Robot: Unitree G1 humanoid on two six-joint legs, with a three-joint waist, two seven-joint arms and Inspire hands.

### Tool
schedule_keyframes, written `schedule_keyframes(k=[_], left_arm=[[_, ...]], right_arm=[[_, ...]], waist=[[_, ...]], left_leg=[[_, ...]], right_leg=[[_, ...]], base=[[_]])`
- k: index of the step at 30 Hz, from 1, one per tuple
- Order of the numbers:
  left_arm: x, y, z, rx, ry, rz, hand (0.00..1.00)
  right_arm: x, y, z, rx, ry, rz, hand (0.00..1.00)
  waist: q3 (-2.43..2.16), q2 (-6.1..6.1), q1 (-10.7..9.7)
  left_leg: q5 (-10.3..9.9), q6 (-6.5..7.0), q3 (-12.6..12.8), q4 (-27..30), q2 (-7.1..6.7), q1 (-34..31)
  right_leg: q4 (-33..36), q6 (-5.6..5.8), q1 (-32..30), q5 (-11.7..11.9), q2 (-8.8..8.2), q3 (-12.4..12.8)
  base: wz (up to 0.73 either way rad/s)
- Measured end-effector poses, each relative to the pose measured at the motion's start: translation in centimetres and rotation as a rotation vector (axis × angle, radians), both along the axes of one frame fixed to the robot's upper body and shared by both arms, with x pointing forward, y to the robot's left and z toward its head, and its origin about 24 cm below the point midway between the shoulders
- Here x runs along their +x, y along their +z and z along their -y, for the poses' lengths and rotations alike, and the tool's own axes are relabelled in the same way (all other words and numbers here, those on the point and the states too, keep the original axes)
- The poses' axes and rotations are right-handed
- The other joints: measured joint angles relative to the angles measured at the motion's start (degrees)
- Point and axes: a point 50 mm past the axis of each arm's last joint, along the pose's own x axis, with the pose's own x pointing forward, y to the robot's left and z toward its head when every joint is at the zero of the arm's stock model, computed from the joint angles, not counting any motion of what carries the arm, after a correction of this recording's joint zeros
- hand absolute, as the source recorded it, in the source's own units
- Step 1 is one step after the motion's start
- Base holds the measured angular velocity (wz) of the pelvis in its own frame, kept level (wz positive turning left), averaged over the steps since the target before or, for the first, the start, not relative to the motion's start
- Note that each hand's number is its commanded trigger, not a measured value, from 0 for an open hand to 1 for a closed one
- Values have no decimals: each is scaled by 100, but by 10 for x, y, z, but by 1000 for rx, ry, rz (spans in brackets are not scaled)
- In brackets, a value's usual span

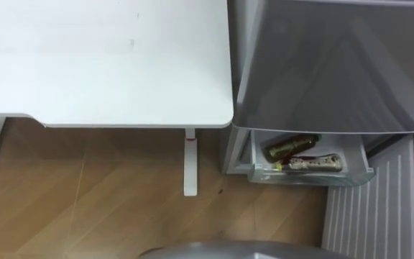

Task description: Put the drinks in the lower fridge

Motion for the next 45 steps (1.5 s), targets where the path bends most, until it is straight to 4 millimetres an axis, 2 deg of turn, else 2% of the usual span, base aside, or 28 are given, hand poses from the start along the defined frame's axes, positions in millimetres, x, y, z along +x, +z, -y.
schedule_keyframes(k=[12, 15, 18, 21, 23, 25, 26, 27, 29, 31, 35, 39, 43, 45], left_arm=[[-3, 0, 1, -9, -19, -20, 0], [-1, 0, 1, -11, -33, -11, 0], [3, -1, 3, -14, -60, 8, 0], [16, -2, 5, -33, -78, 34, 0], [30, -3, 6, -40, -102, 63, 0], [43, -4, 9, -49, -125, 84, 0], [53, -4, 10, -51, -147, 110, 0], [58, -4, 10, -50, -153, 126, 0], [77, -3, 11, -42, -170, 162, 0], [89, -1, 11, -35, -178, 186, 0], [106, 2, 9, -29, -176, 220, 0], [109, 5, 1, -5, -200, 224, 0], [110, 6, -2, 7, -227, 217, 0], [110, 6, -1, 2, -247, 212, 0]], right_arm=[[7, 0, 0, -14, -20, 16, 0], [12, 0, -1, -13, -140, 44, 0], [28, 0, -1, -7, -276, 119, 0], [55, 3, 0, 14, -445, 227, 0], [81, 6, 0, 36, -534, 314, 0], [98, 10, 1, 41, -583, 370, 0], [110, 12, 1, 45, -612, 405, 0], [117, 14, 1, 49, -625, 424, 0], [132, 18, 2, 61, -696, 470, 0], [141, 21, 2, 70, -745, 483, 0], [160, 28, 3, 76, -825, 542, 0], [186, 40, 8, 88, -810, 609, 0], [194, 52, 33, 21, -809, 670, 0], [202, 60, 41, 1, -799, 711, 0]], waist=[[14, -7, -9], [15, -8, -2], [10, -3, -8], [6, 30, -15], [43, -13, -7], [81, 47, -7], [129, 94, -5], [138, 113, -4], [143, 158, 15], [123, 147, 67], [131, 122, 180], [124, 140, 194], [123, 161, 451], [123, 160, 505]], left_leg=[[-36, -9, -21, 41, 18, 140], [-79, -6, -29, 65, 16, 173], [-175, 10, -4, 292, 7, -40], [-272, 41, -4, 841, -19, -553], [-277, 45, -3, 1228, -57, -954], [-345, 104, 13, 1523, -52, -1287], [-432, 119, 21, 1765, -40, -1554], [-486, 127, 15, 1924, -41, -1717], [-700, 173, -22, 2531, -45, -2401], [-823, 181, -30, 2956, -63, -2877], [-910, 270, -1, 3704, -68, -3772], [-1014, 352, 13, 4316, -58, -4497], [-1150, 402, 22, 4924, -45, -5095], [-1195, 439, 16, 5179, -68, -5386]], right_leg=[[8, -1, 162, -40, -22, -7], [51, 9, 142, -96, -21, 8], [374, 0, -106, -209, -61, 22], [860, -21, -578, -310, -188, 17], [1207, -35, -998, -334, -271, 9], [1393, -50, -1259, -341, -305, 1], [1627, -67, -1526, -364, -326, 19], [1755, -74, -1677, -392, -342, 31], [2318, -70, -2321, -560, -435, 51], [2738, -42, -2797, -689, -509, 128], [3452, -52, -3705, -724, -642, 248], [3958, -72, -4422, -740, -634, 343], [4550, -53, -5027, -854, -625, 535], [4829, -35, -5327, -946, -645, 602]], base=[[0], [-2], [-6], [-3], [-12], [3], [4], [0], [7], [2], [1], [1], [5], [13]])
